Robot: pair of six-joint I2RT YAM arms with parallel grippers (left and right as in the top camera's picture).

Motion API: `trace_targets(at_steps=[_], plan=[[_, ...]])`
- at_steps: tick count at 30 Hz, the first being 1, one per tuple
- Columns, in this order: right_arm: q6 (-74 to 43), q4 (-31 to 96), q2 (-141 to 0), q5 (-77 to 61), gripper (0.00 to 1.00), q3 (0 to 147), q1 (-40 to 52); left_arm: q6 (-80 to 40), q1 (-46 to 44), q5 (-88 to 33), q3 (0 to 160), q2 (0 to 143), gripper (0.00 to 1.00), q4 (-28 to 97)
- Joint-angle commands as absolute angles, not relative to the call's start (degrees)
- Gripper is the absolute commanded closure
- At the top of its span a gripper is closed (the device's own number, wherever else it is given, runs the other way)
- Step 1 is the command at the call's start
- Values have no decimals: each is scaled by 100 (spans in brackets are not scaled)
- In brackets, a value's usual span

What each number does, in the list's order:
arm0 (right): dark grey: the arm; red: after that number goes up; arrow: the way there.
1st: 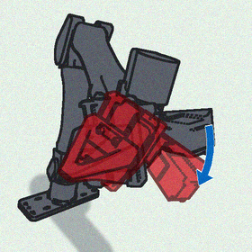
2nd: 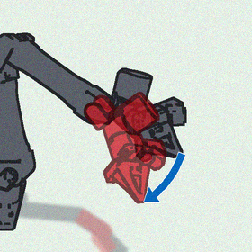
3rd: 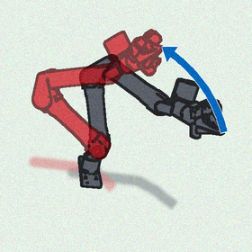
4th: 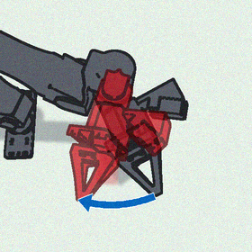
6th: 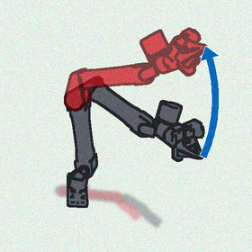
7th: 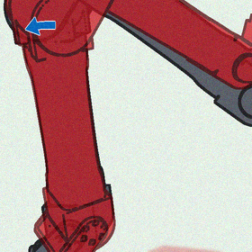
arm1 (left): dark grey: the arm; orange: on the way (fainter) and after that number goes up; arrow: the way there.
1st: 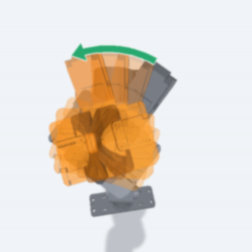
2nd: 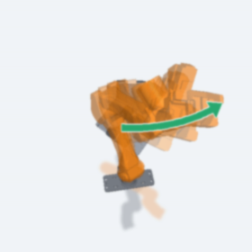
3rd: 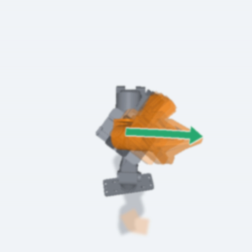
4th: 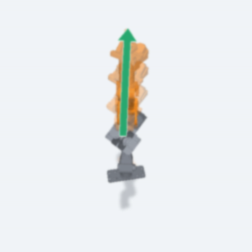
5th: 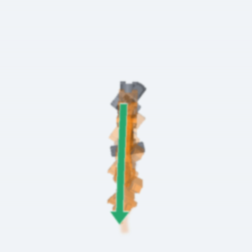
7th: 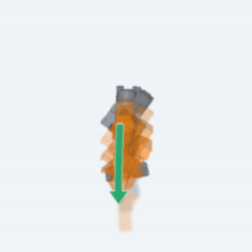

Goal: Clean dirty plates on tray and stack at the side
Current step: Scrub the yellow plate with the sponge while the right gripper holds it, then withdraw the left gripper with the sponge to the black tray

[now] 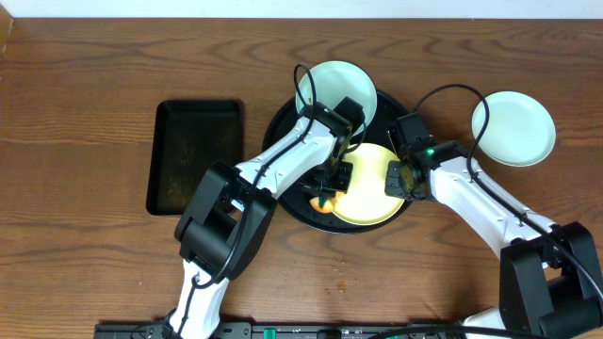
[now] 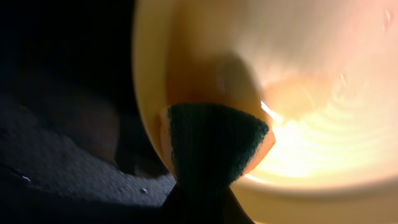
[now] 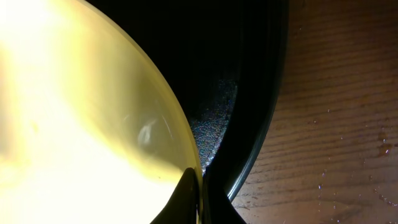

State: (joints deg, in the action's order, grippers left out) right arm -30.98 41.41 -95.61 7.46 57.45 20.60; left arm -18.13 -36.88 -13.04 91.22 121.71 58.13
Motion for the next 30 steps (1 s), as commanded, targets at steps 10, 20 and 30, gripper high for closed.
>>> trace_targets(at_steps=[10, 20, 30], plan=[[-3096, 4154, -9592, 963, 99, 5719, 2108, -1780, -3638, -231, 9098, 12055, 92, 4716], [-3094, 4141, -9592, 965, 99, 5719, 2108, -1785, -3632, -598, 9369, 11198, 93, 4724], [-2860, 4604, -9150, 1608, 99, 6117, 2108, -1782, -3037, -596, 9369, 9161, 92, 5614]])
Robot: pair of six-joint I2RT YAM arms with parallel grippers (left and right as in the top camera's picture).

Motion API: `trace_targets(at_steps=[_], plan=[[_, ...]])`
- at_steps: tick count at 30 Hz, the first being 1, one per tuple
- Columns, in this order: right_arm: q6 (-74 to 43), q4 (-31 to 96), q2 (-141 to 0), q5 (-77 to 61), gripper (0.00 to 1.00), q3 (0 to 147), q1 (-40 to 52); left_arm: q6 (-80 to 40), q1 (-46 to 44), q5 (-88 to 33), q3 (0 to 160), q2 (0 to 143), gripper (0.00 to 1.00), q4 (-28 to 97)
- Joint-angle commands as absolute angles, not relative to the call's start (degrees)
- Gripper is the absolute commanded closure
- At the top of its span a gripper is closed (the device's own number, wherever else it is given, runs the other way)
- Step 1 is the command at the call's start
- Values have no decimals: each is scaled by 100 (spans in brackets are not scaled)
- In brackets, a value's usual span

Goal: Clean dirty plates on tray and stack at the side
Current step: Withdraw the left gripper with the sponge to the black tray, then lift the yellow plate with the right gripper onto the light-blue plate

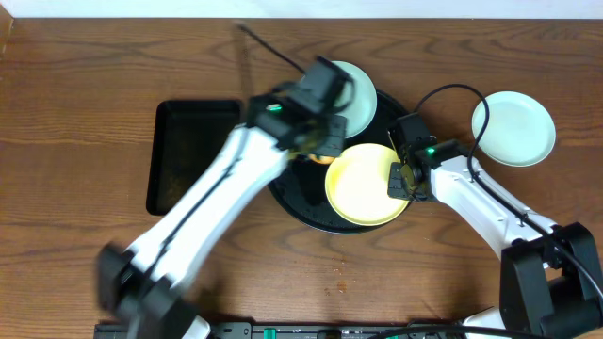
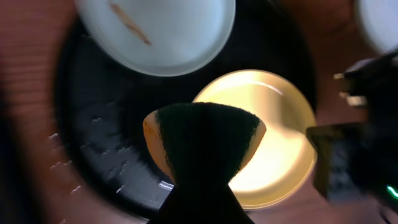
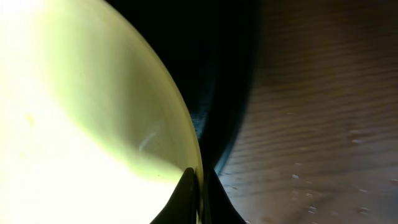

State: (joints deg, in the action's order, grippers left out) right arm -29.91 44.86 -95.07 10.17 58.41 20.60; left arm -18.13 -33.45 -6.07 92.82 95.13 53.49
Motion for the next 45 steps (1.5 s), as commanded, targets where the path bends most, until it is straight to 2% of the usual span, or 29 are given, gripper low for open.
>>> trace_targets(at_steps=[1, 6, 9, 13, 18, 23, 30, 45], plan=[[-2853, 4659, -9032, 1741, 99, 6189, 2108, -1782, -2919, -596, 9367, 9043, 93, 5767], [-2150, 4515, -8318, 2311, 99, 6418, 2217, -1649, -2108, -622, 9367, 8678, 93, 6687], [-1577, 4136, -7870, 2823, 99, 6420, 2495, -1332, -1636, -1052, 9273, 8683, 92, 6987], [-1127, 3806, -7533, 3848, 99, 6420, 3107, -945, -1203, -1682, 8895, 8683, 92, 6914], [-259, 3334, -7575, 6029, 99, 6416, 4263, -486, -766, -2624, 8062, 8683, 92, 6510], [1002, 2215, -7935, 7577, 99, 6416, 5092, -454, -493, -2836, 7341, 8683, 93, 6110], [2198, 1194, -8632, 7824, 99, 6416, 5371, -447, -392, -2832, 7194, 8683, 92, 6069], [1907, 1114, -8991, 7509, 99, 6416, 5363, -454, -392, -2829, 7194, 8683, 92, 6027]])
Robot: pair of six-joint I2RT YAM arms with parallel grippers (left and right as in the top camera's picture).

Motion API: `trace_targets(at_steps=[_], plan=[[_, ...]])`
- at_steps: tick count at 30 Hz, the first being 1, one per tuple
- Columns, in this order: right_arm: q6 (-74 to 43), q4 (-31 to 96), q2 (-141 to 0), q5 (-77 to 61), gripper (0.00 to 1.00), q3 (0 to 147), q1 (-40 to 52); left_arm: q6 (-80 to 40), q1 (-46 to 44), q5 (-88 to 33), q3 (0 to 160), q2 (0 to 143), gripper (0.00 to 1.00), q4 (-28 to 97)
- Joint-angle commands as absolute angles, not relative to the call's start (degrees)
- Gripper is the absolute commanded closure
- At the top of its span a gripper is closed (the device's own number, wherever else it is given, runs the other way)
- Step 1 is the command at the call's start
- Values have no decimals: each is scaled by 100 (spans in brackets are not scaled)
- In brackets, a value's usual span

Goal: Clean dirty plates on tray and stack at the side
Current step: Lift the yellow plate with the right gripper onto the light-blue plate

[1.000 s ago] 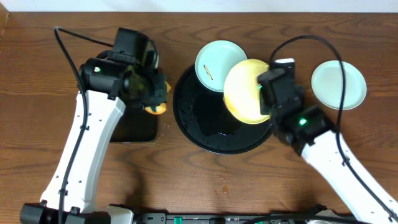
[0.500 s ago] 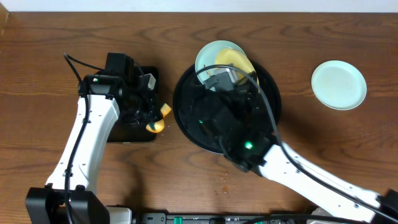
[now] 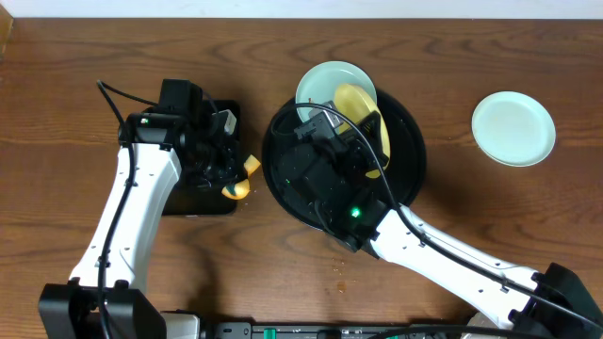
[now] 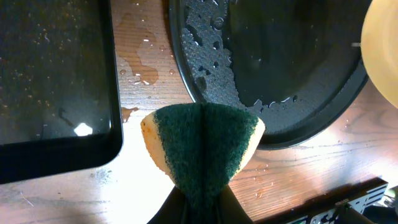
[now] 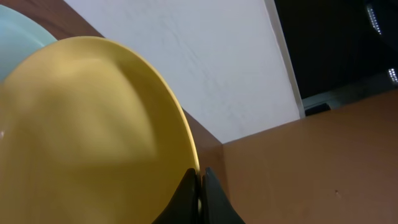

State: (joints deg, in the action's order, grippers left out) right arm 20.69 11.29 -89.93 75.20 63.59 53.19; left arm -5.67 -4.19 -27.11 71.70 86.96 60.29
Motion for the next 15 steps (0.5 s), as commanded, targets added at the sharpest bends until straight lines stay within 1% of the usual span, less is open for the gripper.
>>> trace_targets(at_steps=[1, 4, 6, 8, 13, 15], plan=[[1833, 1111, -8991, 7478, 99, 6416, 5354, -456, -392, -2832, 7194, 8683, 92, 6025], [1671, 1122, -8991, 7144, 99, 6416, 5308, -460, -392, -2832, 7194, 8683, 92, 6027], [1549, 1229, -8991, 6504, 99, 6416, 5221, -475, -392, -2832, 7194, 8683, 92, 6027], [1140, 1457, -8991, 5662, 99, 6416, 5039, -475, -392, -2832, 7194, 8683, 92, 6029], [-193, 2016, -8973, 3699, 99, 6416, 4115, -475, -392, -2832, 7194, 8683, 92, 6031], [-443, 2095, -8941, 2934, 99, 6416, 3669, -473, -392, -2829, 7194, 8683, 92, 6029]])
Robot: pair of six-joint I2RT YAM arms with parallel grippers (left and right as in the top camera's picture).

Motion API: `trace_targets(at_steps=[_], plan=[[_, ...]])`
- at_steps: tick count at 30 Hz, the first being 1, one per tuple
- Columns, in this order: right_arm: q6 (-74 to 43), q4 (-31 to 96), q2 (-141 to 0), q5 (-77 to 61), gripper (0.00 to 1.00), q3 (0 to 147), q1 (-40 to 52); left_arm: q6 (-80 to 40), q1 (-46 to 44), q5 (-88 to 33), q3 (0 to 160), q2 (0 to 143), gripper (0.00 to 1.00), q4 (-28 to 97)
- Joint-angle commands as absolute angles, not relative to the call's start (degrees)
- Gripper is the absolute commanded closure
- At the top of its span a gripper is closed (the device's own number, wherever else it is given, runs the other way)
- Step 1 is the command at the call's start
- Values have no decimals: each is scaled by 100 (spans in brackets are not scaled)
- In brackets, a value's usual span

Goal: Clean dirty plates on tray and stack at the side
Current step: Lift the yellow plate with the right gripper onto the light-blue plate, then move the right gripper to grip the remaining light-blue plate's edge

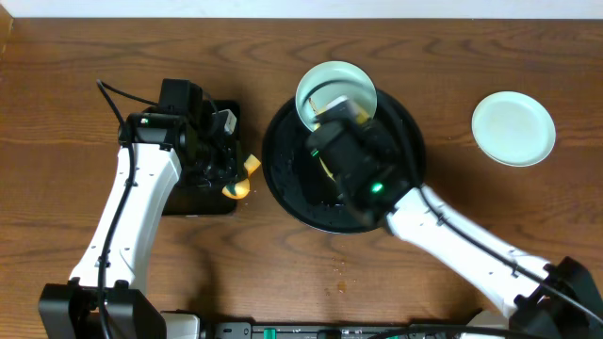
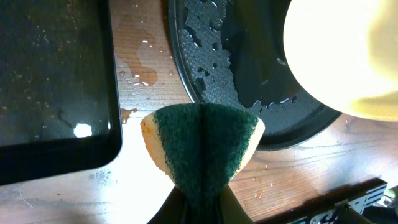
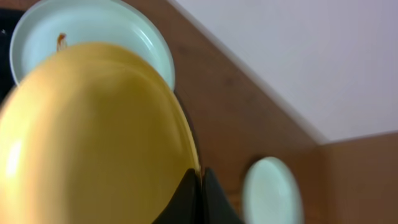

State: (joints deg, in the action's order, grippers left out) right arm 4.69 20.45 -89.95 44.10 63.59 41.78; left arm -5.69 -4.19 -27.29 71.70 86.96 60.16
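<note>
My right gripper (image 3: 200, 182) is shut on the rim of the yellow plate (image 3: 93, 137), held above the round black tray (image 1: 287, 193). From overhead the arm hides most of that plate (image 1: 325, 169). A pale green plate (image 1: 336, 87) with a brown smear (image 3: 61, 41) lies at the tray's far edge. Another pale green plate (image 1: 513, 128) sits on the table to the right. My left gripper (image 2: 199, 200) is shut on a folded green and yellow sponge (image 2: 202, 146), over the wood between the two trays.
A rectangular black tray (image 1: 184, 141) with wet specks lies at the left, under my left arm. Water drops spot the wood (image 2: 140, 62) between it and the round tray (image 2: 249, 68). The yellow plate (image 2: 348, 56) shows bright at the left wrist view's right edge.
The yellow plate in my right gripper has swung round and now hangs over the middle of the round tray. My left arm and the sponge have stayed put.
First my left gripper pressed the sponge on the yellow plate in the round tray while my right gripper held its rim. Then the sponge was above the tray. Later it was beside the rectangular tray and the plate was raised. The plate is still held over the tray.
</note>
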Motion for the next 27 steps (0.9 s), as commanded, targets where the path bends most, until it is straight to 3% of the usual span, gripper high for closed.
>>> trace_targets(at_steps=[1, 11, 19, 27], plan=[[-550, 2126, -8910, 2392, 99, 6416, 3361, -473, -392, -2829, 7194, 8683, 92, 6029], [-963, 2029, -8873, -727, 99, 6416, 154, -473, -392, -2827, 7194, 8683, 92, 6027], [-1037, 1415, -9133, -884, 99, 6394, -2088, -475, -392, -2829, 7194, 8683, 92, 5983], [-1068, 904, -9867, -886, 99, 6394, -3105, -475, -392, -2829, 7194, 8683, 92, 5968]])
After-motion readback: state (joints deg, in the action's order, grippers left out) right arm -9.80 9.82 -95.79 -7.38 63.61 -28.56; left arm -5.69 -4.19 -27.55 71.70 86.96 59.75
